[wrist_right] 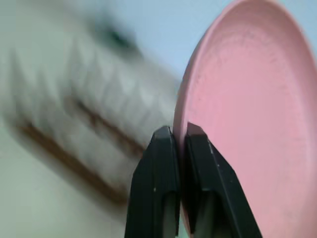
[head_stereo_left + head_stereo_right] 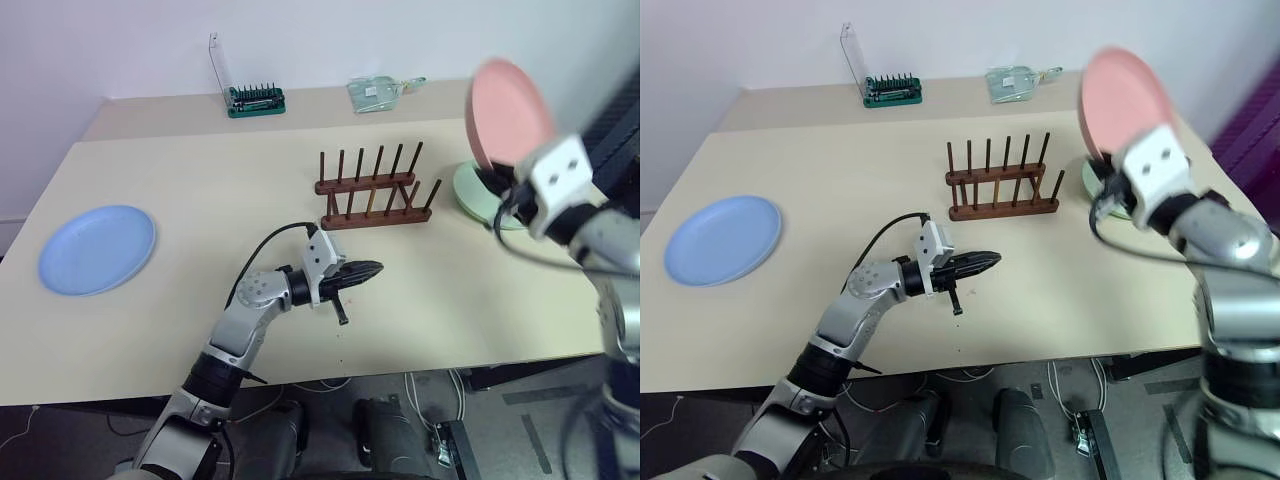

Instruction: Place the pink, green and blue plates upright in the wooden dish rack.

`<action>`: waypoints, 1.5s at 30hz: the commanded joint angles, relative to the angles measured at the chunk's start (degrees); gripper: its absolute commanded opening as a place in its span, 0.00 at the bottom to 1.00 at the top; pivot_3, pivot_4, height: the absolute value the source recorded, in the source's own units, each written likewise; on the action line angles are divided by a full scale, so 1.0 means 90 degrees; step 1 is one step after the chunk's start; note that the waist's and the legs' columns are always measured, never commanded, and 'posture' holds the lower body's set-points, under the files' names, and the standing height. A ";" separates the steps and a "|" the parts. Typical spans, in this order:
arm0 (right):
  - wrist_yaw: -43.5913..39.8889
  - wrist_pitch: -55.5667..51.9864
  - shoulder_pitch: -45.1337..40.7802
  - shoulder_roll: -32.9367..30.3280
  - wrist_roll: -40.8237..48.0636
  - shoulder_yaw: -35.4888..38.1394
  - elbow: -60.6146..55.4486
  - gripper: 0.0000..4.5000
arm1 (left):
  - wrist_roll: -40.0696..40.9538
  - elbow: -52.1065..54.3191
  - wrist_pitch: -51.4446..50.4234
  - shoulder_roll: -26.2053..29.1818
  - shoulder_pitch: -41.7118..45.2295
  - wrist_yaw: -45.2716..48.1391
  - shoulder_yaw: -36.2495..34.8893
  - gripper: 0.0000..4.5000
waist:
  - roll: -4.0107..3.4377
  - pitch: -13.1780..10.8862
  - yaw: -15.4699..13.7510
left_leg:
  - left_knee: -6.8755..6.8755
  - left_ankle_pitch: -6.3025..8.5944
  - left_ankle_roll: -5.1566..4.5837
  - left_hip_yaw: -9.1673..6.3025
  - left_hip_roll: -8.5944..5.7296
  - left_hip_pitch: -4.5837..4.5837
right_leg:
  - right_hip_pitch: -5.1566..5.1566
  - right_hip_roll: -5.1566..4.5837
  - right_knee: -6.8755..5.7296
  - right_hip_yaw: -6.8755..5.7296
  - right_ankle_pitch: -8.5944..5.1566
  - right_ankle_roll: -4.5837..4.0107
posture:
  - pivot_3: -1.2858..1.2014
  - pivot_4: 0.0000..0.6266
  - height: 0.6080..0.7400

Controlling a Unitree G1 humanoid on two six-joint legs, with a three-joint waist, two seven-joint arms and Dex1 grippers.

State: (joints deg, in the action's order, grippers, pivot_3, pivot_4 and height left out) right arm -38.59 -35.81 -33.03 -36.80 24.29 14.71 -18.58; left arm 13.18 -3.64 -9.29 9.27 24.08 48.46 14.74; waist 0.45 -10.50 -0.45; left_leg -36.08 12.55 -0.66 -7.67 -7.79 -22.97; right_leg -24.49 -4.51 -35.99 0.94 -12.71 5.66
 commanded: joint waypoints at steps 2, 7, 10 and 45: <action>-0.0147 -0.0433 -0.1031 0.0441 0.1122 0.0304 0.1054 0.00 | 0.0084 0.0150 0.0124 0.0106 0.0105 -0.0139 -0.0301 0.00 | 0.0001 0.0000 -0.0067 | -0.0002 0.0002 -0.0002 -0.0008 -0.0004 -0.0006 | 0.0000 -0.0004 0.0006 -0.0008 0.0001 -0.0001 | 0.52 0.24 1.00; -0.0637 -0.0352 -0.1736 0.0421 0.1236 0.0208 0.3022 0.00 | 0.0139 0.0531 -0.0008 0.0284 -0.0129 -0.0252 -0.0455 0.00 | -0.0001 0.0001 -0.0067 | -0.0006 0.0011 -0.0020 -0.0009 -0.0025 -0.0023 | -0.0002 -0.0017 0.0041 -0.0003 0.0005 0.0001 | 0.52 0.24 1.00; -0.0837 -0.0277 -0.1909 0.0364 0.1227 0.0167 0.3504 0.00 | 0.0143 0.0740 -0.0091 0.0376 -0.0281 -0.0326 -0.0485 0.00 | -0.0007 -0.0001 -0.0032 | -0.0001 0.0016 -0.0027 -0.0008 -0.0026 -0.0034 | -0.0013 -0.0018 0.0049 -0.0001 0.0011 0.0009 | 0.52 0.24 1.00; -0.1689 0.0659 -0.3437 -0.0140 0.0654 0.0509 0.7216 0.98 | 0.0209 0.1251 -0.0412 0.0526 -0.0509 -0.0564 -0.0426 0.00 | -0.0022 0.0000 -0.0017 | 0.0004 0.0015 -0.0023 0.0003 -0.0025 -0.0042 | -0.0034 -0.0017 0.0037 0.0009 0.0021 0.0013 | 0.52 0.24 1.00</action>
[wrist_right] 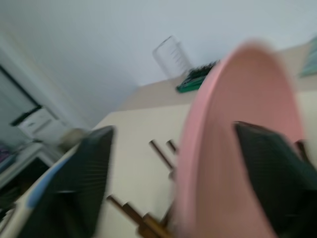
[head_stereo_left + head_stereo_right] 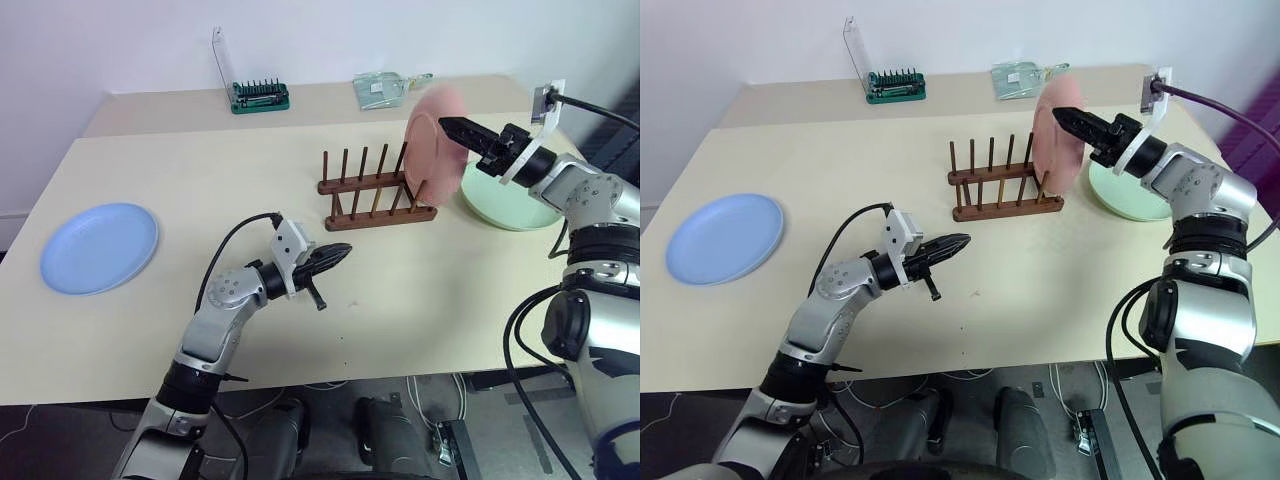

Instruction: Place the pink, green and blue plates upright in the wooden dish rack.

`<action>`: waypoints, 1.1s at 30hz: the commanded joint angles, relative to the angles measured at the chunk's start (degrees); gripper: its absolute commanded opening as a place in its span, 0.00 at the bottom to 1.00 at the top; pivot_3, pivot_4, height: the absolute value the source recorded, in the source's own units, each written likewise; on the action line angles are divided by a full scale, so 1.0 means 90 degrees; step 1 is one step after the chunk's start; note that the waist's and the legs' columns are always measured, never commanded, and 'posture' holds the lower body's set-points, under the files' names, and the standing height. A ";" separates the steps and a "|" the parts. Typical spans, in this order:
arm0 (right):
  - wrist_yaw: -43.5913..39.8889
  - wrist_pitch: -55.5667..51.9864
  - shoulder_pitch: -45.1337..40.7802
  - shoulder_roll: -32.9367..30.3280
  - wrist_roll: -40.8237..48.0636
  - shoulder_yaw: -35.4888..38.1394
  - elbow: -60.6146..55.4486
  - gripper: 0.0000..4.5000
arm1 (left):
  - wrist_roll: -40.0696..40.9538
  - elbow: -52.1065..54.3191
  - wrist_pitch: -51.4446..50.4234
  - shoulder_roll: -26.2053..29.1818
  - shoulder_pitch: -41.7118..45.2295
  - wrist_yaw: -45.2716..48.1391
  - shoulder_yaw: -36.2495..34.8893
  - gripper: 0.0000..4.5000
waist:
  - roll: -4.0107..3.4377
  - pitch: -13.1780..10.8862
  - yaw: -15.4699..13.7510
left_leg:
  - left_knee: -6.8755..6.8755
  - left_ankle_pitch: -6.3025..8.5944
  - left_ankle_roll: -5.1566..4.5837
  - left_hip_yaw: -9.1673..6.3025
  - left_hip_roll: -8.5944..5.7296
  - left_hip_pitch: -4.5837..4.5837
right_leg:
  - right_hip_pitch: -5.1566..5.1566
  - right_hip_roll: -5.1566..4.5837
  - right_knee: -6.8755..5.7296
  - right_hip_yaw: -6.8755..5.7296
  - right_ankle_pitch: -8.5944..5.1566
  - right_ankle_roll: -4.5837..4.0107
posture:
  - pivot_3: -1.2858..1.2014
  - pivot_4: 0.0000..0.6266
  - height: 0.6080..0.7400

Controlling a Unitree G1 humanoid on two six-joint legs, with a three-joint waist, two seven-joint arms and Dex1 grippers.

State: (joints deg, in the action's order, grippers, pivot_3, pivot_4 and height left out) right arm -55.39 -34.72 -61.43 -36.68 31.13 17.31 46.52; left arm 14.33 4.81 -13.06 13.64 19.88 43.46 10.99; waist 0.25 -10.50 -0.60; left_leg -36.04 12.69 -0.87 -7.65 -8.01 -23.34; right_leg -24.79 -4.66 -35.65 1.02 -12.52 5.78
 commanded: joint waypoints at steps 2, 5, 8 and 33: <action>0.0454 0.1081 -0.0247 -0.0340 -0.0299 0.0297 -0.0007 0.98 | 0.0077 0.0355 -0.0009 0.0056 -0.0065 -0.0009 -0.0008 0.00 | 0.0000 0.0000 -0.0007 | 0.0000 0.0000 0.0000 0.0000 0.0000 0.0000 | 0.0000 0.0000 0.0000 0.0000 0.0000 0.0000 | 0.52 0.24 1.00; 0.0589 0.1554 0.0123 -0.0740 -0.0538 0.0355 -0.0233 0.98 | 0.0089 0.0477 -0.0077 0.0069 -0.0086 -0.0021 0.0015 0.00 | 0.0000 0.0000 -0.0039 | -0.0001 0.0000 0.0000 0.0000 -0.0002 -0.0002 | 0.0000 -0.0001 0.0001 0.0000 0.0000 0.0000 | 0.52 0.24 1.00; 0.0498 0.1977 0.0742 -0.1114 -0.0824 0.0239 -0.0565 0.98 | 0.0097 0.0569 -0.0138 0.0070 -0.0091 -0.0011 0.0061 0.00 | -0.0001 0.0000 -0.0050 | -0.0004 0.0002 -0.0004 -0.0002 -0.0004 -0.0004 | 0.0005 -0.0002 0.0009 -0.0003 0.0001 0.0001 | 0.52 0.24 1.00; 0.2628 0.5331 0.0839 -0.0651 -0.5030 -0.2848 0.2144 0.35 | 0.0056 0.0704 -0.0174 0.0164 -0.0219 -0.0002 0.0181 0.00 | -0.0036 0.0006 0.0136 | -0.0010 -0.0022 0.0034 0.0039 -0.0002 0.0020 | -0.0001 0.0002 -0.0040 0.0039 0.0003 0.0007 | 0.52 0.24 1.00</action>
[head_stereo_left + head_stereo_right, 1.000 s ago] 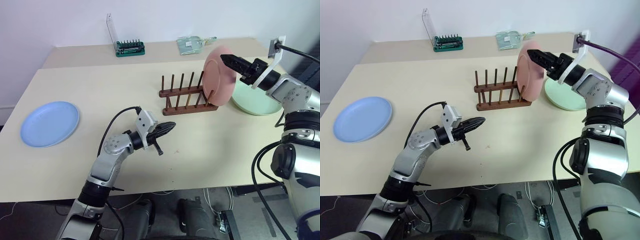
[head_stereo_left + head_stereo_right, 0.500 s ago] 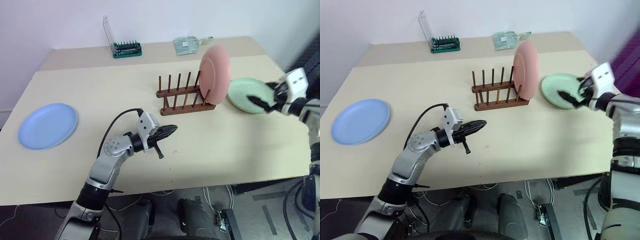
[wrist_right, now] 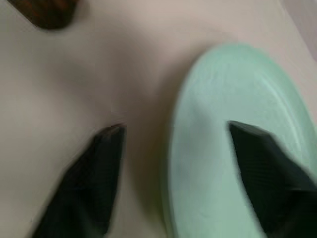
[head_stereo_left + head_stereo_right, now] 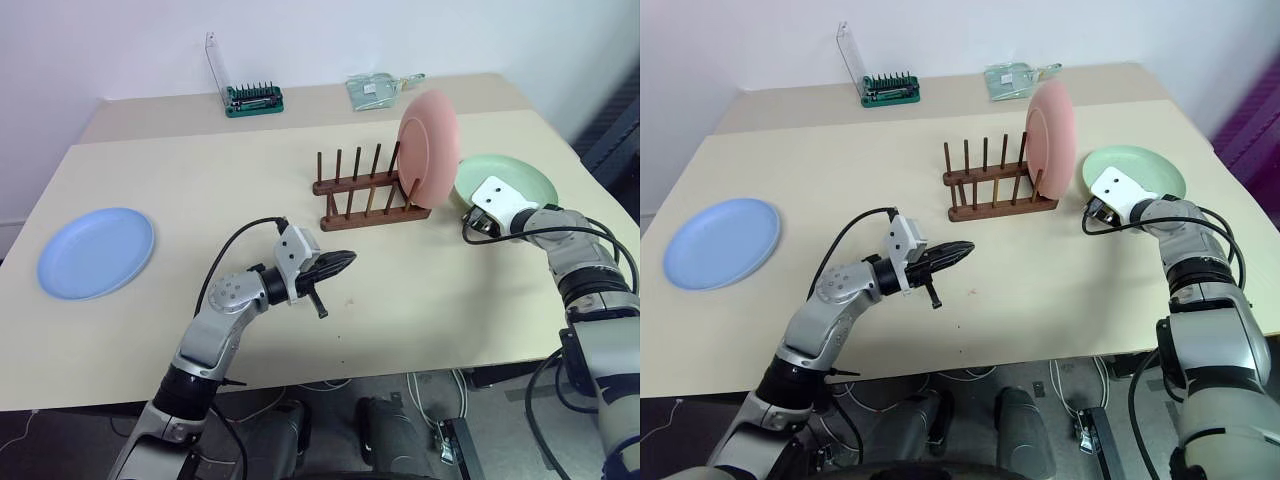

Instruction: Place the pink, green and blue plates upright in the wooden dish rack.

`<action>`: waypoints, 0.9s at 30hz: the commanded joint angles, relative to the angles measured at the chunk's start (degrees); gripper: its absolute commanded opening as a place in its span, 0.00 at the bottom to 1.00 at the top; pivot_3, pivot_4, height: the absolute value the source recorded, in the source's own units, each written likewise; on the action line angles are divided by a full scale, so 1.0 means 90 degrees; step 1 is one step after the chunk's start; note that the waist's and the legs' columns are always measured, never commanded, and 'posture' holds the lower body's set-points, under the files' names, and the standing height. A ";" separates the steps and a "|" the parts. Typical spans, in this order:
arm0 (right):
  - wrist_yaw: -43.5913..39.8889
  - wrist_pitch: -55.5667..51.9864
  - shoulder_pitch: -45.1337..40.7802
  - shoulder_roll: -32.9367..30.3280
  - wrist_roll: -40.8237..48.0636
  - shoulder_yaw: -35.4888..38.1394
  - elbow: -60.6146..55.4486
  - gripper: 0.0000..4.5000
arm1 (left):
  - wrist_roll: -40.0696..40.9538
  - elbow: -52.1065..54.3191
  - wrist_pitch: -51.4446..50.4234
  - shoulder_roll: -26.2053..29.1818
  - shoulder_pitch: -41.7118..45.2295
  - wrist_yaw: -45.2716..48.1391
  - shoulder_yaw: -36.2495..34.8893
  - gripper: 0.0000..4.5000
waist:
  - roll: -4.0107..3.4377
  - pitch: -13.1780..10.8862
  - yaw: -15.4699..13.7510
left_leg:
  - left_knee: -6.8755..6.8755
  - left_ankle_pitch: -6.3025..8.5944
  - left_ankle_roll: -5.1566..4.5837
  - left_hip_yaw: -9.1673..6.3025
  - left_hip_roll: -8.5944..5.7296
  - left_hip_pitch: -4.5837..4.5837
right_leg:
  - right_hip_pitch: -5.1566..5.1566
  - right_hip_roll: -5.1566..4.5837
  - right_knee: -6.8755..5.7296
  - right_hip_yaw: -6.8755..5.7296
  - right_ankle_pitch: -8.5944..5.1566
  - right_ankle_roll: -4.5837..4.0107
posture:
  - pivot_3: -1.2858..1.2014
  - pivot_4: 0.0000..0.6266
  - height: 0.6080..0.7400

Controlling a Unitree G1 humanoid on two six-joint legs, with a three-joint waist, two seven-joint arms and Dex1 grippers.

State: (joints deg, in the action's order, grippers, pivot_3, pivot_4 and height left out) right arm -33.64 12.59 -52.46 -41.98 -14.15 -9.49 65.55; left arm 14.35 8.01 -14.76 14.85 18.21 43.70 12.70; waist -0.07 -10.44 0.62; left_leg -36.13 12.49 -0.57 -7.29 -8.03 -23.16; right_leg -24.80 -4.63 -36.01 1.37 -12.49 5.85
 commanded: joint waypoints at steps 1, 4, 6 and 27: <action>0.0244 0.0084 -0.0139 -0.0074 0.0015 0.0156 0.0017 0.23 | 0.0056 0.0356 0.0011 0.0030 -0.0044 -0.0032 0.0002 0.00 | 0.0000 0.0000 0.0000 | -0.0001 0.0000 0.0000 0.0000 0.0000 0.0000 | 0.0000 0.0000 -0.0001 0.0000 0.0000 0.0000 | 0.52 0.24 1.00; 0.0497 0.0182 -0.0051 -0.0147 0.0008 0.0215 -0.0094 0.13 | 0.0076 0.0351 -0.0006 0.0012 -0.0030 -0.0030 0.0034 0.00 | 0.0000 0.0000 0.0003 | 0.0000 0.0000 0.0000 0.0000 0.0000 0.0000 | 0.0000 0.0001 -0.0002 0.0000 0.0000 0.0000 | 0.52 0.24 1.00; 0.0673 0.0223 -0.0007 -0.0225 0.0022 0.0282 -0.0239 0.13 | 0.0072 0.0331 0.0005 0.0007 -0.0006 -0.0017 0.0044 0.00 | 0.0000 0.0000 0.0000 | 0.0000 0.0000 0.0000 0.0000 0.0000 0.0000 | -0.0001 0.0001 -0.0002 0.0000 0.0000 0.0000 | 0.52 0.24 1.00; -0.0431 -0.1317 0.0916 -0.0738 0.0997 0.1186 -0.2528 0.42 | 0.0072 0.0098 0.0047 -0.0118 0.0159 0.0143 0.0069 0.00 | -0.0003 -0.0001 -0.0009 | -0.0002 0.0018 -0.0032 0.0002 0.0002 0.0008 | 0.0010 0.0001 -0.0001 -0.0001 0.0000 0.0000 | 0.52 0.24 1.00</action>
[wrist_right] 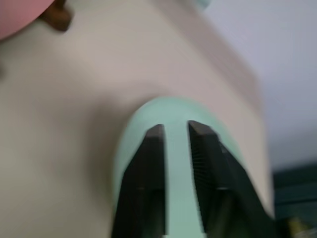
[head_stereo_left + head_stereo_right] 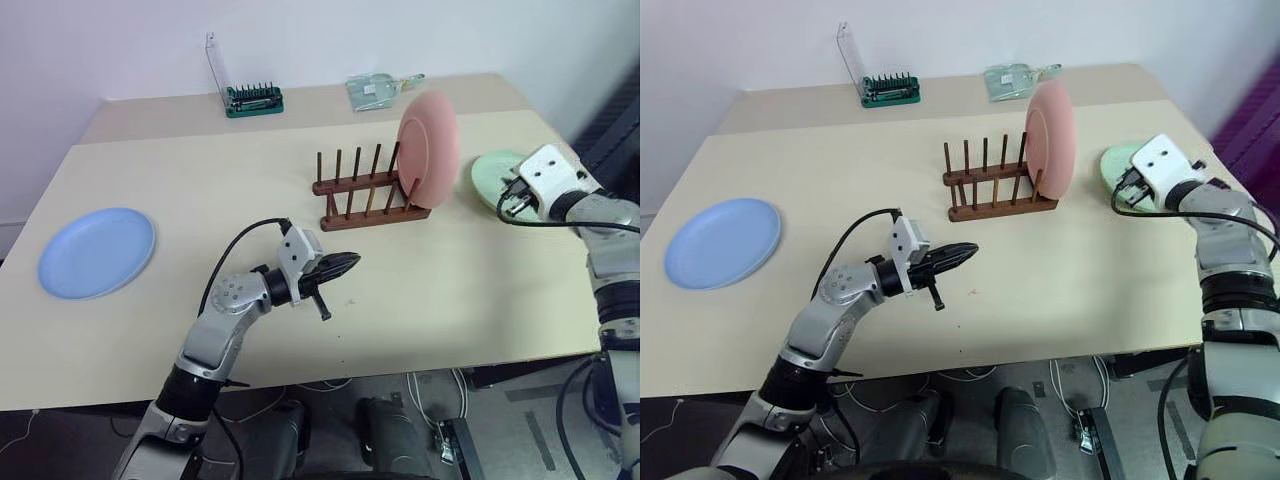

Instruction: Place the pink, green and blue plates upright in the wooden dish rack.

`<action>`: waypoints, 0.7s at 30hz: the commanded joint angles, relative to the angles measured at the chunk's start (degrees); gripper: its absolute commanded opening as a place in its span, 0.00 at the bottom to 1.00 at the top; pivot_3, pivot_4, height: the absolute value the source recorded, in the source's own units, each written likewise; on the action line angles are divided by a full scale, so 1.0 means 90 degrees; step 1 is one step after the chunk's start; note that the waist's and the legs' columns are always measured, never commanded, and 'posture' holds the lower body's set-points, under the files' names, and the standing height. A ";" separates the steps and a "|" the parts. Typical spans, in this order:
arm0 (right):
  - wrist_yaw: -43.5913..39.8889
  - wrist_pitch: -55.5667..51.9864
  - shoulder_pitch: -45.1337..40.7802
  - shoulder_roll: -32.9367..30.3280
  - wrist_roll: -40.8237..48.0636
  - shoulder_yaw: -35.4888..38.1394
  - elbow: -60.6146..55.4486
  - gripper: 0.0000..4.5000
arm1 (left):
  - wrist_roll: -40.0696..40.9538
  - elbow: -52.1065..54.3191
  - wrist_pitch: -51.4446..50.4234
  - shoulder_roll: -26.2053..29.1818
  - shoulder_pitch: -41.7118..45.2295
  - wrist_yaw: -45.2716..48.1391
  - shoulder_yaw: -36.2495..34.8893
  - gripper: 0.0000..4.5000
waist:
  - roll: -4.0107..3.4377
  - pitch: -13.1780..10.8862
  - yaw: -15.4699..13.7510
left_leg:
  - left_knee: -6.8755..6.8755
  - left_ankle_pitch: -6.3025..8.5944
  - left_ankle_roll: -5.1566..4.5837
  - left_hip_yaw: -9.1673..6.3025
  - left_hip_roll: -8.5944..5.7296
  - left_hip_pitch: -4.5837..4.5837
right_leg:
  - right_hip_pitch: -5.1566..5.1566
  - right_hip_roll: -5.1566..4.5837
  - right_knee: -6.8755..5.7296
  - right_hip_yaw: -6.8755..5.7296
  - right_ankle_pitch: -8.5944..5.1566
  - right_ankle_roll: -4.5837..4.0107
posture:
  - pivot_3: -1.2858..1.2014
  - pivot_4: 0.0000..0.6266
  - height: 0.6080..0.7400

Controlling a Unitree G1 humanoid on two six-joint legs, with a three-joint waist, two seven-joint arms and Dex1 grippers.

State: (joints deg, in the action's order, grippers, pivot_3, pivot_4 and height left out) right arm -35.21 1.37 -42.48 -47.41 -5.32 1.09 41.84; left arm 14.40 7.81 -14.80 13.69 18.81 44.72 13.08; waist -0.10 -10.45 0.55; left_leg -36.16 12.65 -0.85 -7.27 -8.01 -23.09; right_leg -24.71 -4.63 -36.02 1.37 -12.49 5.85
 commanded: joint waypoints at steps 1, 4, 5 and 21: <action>-0.0313 0.0014 -0.0224 -0.0148 -0.0107 -0.0113 0.0240 0.51 | 0.0067 0.0127 0.0049 0.0016 0.0082 0.0037 0.0019 0.00 | 0.0000 0.0000 0.0000 | 0.0000 0.0000 0.0000 0.0000 0.0000 0.0000 | 0.0000 0.0001 0.0000 0.0000 0.0000 0.0000 | 0.52 0.24 1.00; -0.0042 0.0215 -0.0676 0.0004 -0.0458 -0.0399 0.1072 0.85 | 0.0063 0.0148 0.0039 0.0032 0.0049 0.0042 0.0015 0.00 | 0.0000 0.0000 0.0017 | 0.0000 0.0000 0.0000 0.0001 0.0000 0.0001 | 0.0000 0.0001 0.0000 -0.0001 0.0000 0.0000 | 0.52 0.24 1.00; 0.0059 0.0280 -0.0849 0.0065 -0.0575 -0.0501 0.1371 0.97 | 0.0058 0.0155 0.0040 0.0035 0.0041 0.0038 0.0020 0.00 | -0.0001 0.0000 0.0027 | 0.0001 0.0000 0.0000 0.0002 0.0000 0.0003 | 0.0000 0.0001 0.0000 -0.0001 0.0000 0.0000 | 0.52 0.24 1.00; 0.0976 0.0267 -0.1890 0.0487 -0.1406 -0.1091 0.3526 0.03 | 0.0045 0.0282 0.0047 0.0103 -0.0047 -0.0172 -0.0024 0.00 | -0.0001 0.0000 0.0015 | 0.0001 -0.0001 0.0002 0.0002 -0.0001 0.0005 | 0.0001 0.0000 -0.0001 0.0004 0.0000 -0.0001 | 0.52 0.24 1.00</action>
State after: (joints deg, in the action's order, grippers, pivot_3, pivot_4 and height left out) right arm -27.60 4.13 -57.38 -42.59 -17.76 -9.04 73.43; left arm 14.35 7.93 -14.80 14.50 18.48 43.37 13.16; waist -0.10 -10.45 0.68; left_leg -36.14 12.65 -0.84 -7.25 -8.02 -23.04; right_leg -24.70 -4.62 -36.04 1.40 -12.49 5.84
